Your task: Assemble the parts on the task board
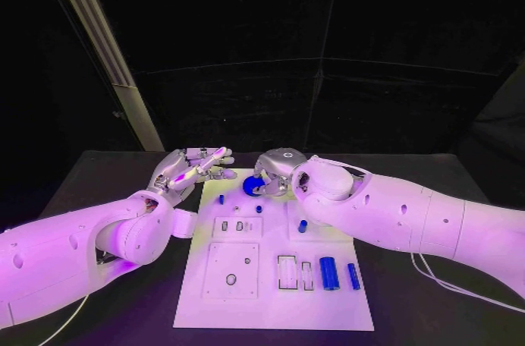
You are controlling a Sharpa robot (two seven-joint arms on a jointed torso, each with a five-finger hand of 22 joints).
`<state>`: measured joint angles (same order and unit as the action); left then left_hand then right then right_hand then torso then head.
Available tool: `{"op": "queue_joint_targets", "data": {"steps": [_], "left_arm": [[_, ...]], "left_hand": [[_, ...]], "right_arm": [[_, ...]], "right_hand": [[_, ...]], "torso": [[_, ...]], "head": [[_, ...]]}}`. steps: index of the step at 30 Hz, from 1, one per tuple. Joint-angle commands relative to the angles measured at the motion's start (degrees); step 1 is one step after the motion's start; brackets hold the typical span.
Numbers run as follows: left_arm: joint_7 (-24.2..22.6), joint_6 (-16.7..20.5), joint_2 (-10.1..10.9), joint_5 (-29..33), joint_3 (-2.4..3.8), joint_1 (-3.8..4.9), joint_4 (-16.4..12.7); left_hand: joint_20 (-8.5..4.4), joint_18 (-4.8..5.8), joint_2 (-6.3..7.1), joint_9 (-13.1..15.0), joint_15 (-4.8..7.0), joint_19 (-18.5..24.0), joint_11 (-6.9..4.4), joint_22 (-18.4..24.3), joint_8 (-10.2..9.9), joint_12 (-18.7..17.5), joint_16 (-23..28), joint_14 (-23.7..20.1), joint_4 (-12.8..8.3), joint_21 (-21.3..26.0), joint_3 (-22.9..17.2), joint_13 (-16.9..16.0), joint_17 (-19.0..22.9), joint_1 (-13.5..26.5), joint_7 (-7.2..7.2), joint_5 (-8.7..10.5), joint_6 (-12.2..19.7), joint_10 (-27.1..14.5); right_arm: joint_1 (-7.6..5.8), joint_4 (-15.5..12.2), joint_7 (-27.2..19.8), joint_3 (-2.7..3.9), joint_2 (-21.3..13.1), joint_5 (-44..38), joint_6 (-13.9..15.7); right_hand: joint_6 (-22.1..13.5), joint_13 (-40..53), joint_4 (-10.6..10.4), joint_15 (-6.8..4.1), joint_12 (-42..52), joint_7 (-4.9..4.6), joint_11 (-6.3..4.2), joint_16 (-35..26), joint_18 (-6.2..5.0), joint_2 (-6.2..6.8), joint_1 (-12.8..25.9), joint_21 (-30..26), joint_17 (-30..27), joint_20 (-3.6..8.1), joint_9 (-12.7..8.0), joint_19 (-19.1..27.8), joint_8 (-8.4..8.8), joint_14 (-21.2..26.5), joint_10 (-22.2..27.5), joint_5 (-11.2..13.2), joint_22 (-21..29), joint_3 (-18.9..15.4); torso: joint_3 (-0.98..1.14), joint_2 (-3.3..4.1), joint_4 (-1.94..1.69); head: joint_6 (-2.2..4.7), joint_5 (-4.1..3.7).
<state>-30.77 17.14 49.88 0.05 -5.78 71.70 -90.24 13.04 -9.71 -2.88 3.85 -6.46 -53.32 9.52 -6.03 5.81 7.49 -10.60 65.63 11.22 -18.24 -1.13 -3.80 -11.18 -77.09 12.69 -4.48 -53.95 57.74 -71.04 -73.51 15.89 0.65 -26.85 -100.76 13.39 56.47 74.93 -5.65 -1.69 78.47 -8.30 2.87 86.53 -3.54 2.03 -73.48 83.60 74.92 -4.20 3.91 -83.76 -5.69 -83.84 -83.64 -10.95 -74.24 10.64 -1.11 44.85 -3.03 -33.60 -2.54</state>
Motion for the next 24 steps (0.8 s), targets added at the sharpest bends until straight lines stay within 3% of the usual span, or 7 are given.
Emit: {"op": "queue_joint_targets", "data": {"steps": [1, 4, 13, 17, 20, 24], "left_arm": [[-0.21, -0.79, -0.11, -0.08, 0.03, 0.08, 0.02], [-0.16, -0.80, -0.14, -0.08, 0.03, 0.08, 0.04], [0.04, -0.87, -0.11, -0.08, 0.03, 0.09, 0.01], [0.08, -0.86, -0.07, -0.08, 0.03, 0.09, 0.01], [0.10, -0.85, -0.05, -0.08, 0.03, 0.09, 0.03], [0.11, -0.91, -0.04, -0.08, 0.03, 0.09, 0.09]], "left_hand": [[-0.11, -0.84, -0.02, -0.08, -0.06, -0.41, 0.03, 0.09, -0.30, -0.21, 0.37, -0.06, -0.29, 0.32, 0.08, 0.06, -0.09, -0.35, -0.13, 0.15, -0.32, 0.25], [-0.11, -0.84, -0.02, -0.08, -0.06, -0.41, 0.03, 0.09, -0.30, -0.21, 0.37, -0.06, -0.29, 0.32, 0.08, 0.06, -0.09, -0.35, -0.13, 0.15, -0.32, 0.25], [-0.10, -0.83, -0.03, -0.08, -0.07, -0.41, 0.05, 0.13, -0.33, -0.26, 0.46, -0.09, -0.32, 0.36, 0.06, 0.07, -0.11, -0.34, -0.12, 0.16, -0.31, 0.24], [-0.10, -0.83, -0.03, -0.08, -0.08, -0.41, 0.05, 0.14, -0.35, -0.27, 0.48, -0.10, -0.32, 0.38, 0.06, 0.07, -0.11, -0.34, -0.11, 0.16, -0.31, 0.24], [-0.10, -0.83, -0.03, -0.08, -0.08, -0.41, 0.05, 0.14, -0.35, -0.27, 0.48, -0.10, -0.32, 0.38, 0.06, 0.07, -0.11, -0.34, -0.11, 0.16, -0.31, 0.24], [-0.10, -0.83, -0.03, -0.08, -0.08, -0.41, 0.05, 0.14, -0.35, -0.27, 0.48, -0.10, -0.32, 0.38, 0.06, 0.07, -0.11, -0.34, -0.11, 0.16, -0.31, 0.24]], "right_arm": [[0.01, 0.44, 0.64, -0.03, 0.35, -0.84, -0.64], [0.01, 0.60, 0.49, -0.04, 0.53, -0.91, -1.09], [0.01, 0.76, 0.11, -0.04, 0.61, -0.77, -2.99], [0.01, 0.73, 0.13, -0.04, 0.45, -0.50, -3.50], [0.01, 0.62, 0.20, -0.04, 0.15, 0.09, -3.11], [0.02, -0.70, -0.21, -0.05, -1.53, 0.65, 1.72]], "right_hand": [[-1.06, 4.05, -0.41, 0.59, -0.96, -0.15, 0.45, -0.06, 0.54, 0.28, 1.16, 0.17, 7.38, -0.59, -0.03, -0.17, 0.74, -4.54, 0.35, 3.79, -0.24, -0.41], [-2.06, 3.40, -1.00, 0.79, -1.83, -0.38, 0.69, -0.02, 0.52, 1.02, 2.19, 0.16, 7.51, -0.79, -0.04, -0.11, 1.38, -4.56, 0.87, 7.86, -0.23, -1.26], [-4.71, 2.13, -4.02, 1.46, -3.51, -1.16, 1.44, -0.08, 0.49, 2.13, 5.12, 0.10, 7.52, -1.45, -0.06, 0.05, 2.06, -4.52, 1.95, 7.81, -0.11, -5.09], [-5.28, 2.09, -6.12, 1.67, -3.61, -1.33, 1.63, -0.06, 0.48, 2.05, 6.17, 0.13, 7.62, -1.64, 0.01, 0.08, 1.98, -4.54, 2.05, 7.11, -0.16, -7.64], [-5.27, 2.22, -8.19, 1.70, -3.48, -1.34, 1.65, -0.02, 0.49, 1.23, 7.18, 0.18, 7.76, -1.68, 0.08, 0.06, 1.91, -4.56, 1.98, 4.54, -0.24, -9.76], [-4.53, 2.83, -9.52, 1.57, -2.77, -1.16, 1.51, 0.11, 0.55, 0.03, 6.91, 0.33, 8.05, -1.65, 0.23, -0.07, 1.63, -4.63, 1.53, 1.59, -0.56, -11.32]], "torso": [[-0.04, -0.03, -0.04], [-0.03, -0.02, -0.02], [-0.04, -0.06, 0.02], [-0.01, -0.04, 0.01], [0.00, -0.05, 0.03], [0.04, -0.08, 0.06]], "head": [[-0.06, -0.04], [-0.10, -0.03], [-0.16, 0.00], [-0.17, -0.01], [-0.16, -0.01], [-0.10, -0.12]]}}
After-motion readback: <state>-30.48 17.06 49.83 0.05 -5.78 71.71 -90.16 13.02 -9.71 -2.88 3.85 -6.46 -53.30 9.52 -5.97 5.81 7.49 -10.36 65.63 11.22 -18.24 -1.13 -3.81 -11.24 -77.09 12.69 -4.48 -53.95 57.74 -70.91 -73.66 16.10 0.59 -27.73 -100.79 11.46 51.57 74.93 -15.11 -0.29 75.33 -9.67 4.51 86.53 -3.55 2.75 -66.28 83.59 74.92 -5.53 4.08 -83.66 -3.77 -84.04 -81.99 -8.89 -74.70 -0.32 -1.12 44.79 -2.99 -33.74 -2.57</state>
